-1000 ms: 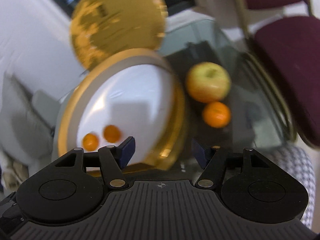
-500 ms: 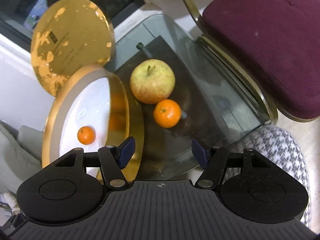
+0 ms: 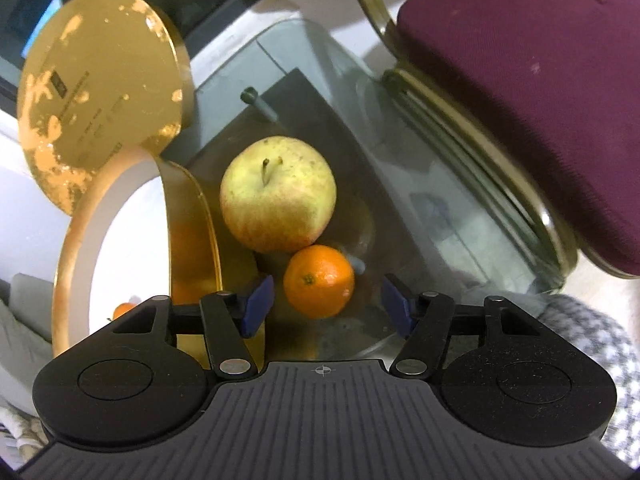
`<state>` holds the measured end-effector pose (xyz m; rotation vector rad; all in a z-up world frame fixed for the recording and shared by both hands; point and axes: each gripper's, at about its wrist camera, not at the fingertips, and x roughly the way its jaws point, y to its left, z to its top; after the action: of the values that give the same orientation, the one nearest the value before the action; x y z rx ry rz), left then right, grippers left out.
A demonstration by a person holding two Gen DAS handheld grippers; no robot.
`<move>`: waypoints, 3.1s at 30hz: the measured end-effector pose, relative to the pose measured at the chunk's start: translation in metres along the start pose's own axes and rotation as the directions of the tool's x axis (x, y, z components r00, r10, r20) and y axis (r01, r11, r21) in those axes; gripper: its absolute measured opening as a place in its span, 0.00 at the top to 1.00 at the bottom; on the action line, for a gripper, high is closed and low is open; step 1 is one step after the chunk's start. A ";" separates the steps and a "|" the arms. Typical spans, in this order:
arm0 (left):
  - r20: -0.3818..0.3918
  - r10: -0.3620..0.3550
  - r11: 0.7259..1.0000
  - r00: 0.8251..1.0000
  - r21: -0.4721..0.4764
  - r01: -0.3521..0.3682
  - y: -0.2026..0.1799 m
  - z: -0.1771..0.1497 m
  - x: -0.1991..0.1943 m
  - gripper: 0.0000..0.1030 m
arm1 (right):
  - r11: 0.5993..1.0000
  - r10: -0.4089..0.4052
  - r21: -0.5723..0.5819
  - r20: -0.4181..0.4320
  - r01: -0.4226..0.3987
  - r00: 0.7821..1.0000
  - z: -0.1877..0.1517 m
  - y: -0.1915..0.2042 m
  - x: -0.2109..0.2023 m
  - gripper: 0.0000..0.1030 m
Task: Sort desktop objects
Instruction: 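Return the right gripper to the tray and grasp the last mandarin, then place the last mandarin on the foam with the right gripper and release, then move the right gripper back to the tray and close on the apple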
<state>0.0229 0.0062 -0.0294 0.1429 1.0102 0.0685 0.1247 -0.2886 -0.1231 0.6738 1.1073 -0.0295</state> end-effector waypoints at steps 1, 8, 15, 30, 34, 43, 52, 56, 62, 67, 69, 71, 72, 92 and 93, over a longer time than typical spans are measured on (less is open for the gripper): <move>-0.002 0.001 1.000 1.000 -0.003 -0.001 0.001 0.000 0.001 0.01 | 1.000 0.001 0.001 -0.004 -0.001 1.000 0.001 0.001 0.004 0.37; -0.008 0.002 1.000 1.000 -0.020 -0.002 0.006 -0.001 0.003 0.01 | 1.000 -0.015 -0.007 -0.034 0.015 0.999 0.001 0.009 0.022 0.43; 0.005 -0.002 0.999 1.000 -0.041 0.003 0.011 -0.004 -0.002 0.01 | 0.997 -0.056 -0.058 -0.031 0.054 0.998 -0.005 0.011 0.018 0.56; 0.056 0.014 0.984 0.998 -0.180 -0.004 0.056 -0.009 -0.010 0.01 | 0.973 0.101 -0.214 0.067 -0.085 0.993 -0.026 0.072 -0.061 0.56; 0.045 0.059 0.967 0.997 -0.251 -0.046 0.080 -0.015 -0.007 0.01 | 0.937 0.139 -0.327 0.030 -0.122 0.990 -0.031 0.117 -0.057 0.56; -0.027 0.055 0.942 0.998 -0.329 -0.061 0.109 -0.036 0.006 0.01 | 0.886 0.018 -0.454 -0.166 -0.092 0.986 -0.077 0.169 0.018 0.56; -0.011 0.035 0.947 0.999 -0.319 -0.037 0.109 -0.034 0.004 0.01 | 0.860 -0.058 -0.507 -0.201 -0.053 0.978 -0.092 0.179 0.033 0.48; -0.001 0.038 0.950 0.999 -0.309 -0.037 0.103 -0.034 0.001 0.01 | 0.868 -0.020 -0.491 -0.183 -0.074 0.983 -0.088 0.176 0.018 0.44; 0.020 0.039 0.962 0.999 -0.270 -0.032 0.090 -0.032 -0.011 0.01 | 0.888 0.039 -0.449 -0.147 -0.102 0.988 -0.083 0.159 -0.023 0.36; 0.037 0.039 0.973 0.999 -0.228 -0.030 0.076 -0.029 -0.019 0.01 | 0.899 0.100 -0.418 -0.101 -0.133 0.990 -0.081 0.138 -0.063 0.31; 0.048 0.037 0.978 0.998 -0.206 -0.026 0.068 -0.026 -0.022 0.01 | 0.902 0.106 -0.413 -0.075 -0.128 0.991 -0.082 0.129 -0.073 0.28; 0.059 0.034 0.982 0.998 -0.185 -0.023 0.060 -0.023 -0.026 0.01 | 0.906 0.106 -0.407 -0.053 -0.118 0.993 -0.082 0.118 -0.084 0.27; 0.064 0.032 0.985 0.997 -0.173 -0.020 0.056 -0.022 -0.027 0.01 | 0.910 0.105 -0.397 -0.050 -0.117 0.993 -0.082 0.112 -0.087 0.27; 0.091 -0.017 1.000 0.996 0.005 0.016 -0.010 0.000 -0.037 0.01 | 0.960 0.057 -0.279 0.056 -0.040 0.997 -0.068 0.036 -0.119 0.14; 0.089 -0.013 1.000 0.996 0.005 0.013 -0.010 0.000 -0.037 0.01 | 0.960 0.056 -0.276 0.060 -0.037 0.997 -0.068 0.035 -0.119 0.10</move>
<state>0.0031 -0.0084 0.0001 0.1423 0.9227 0.0474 0.0259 -0.2610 -0.0260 0.4458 1.0070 0.1393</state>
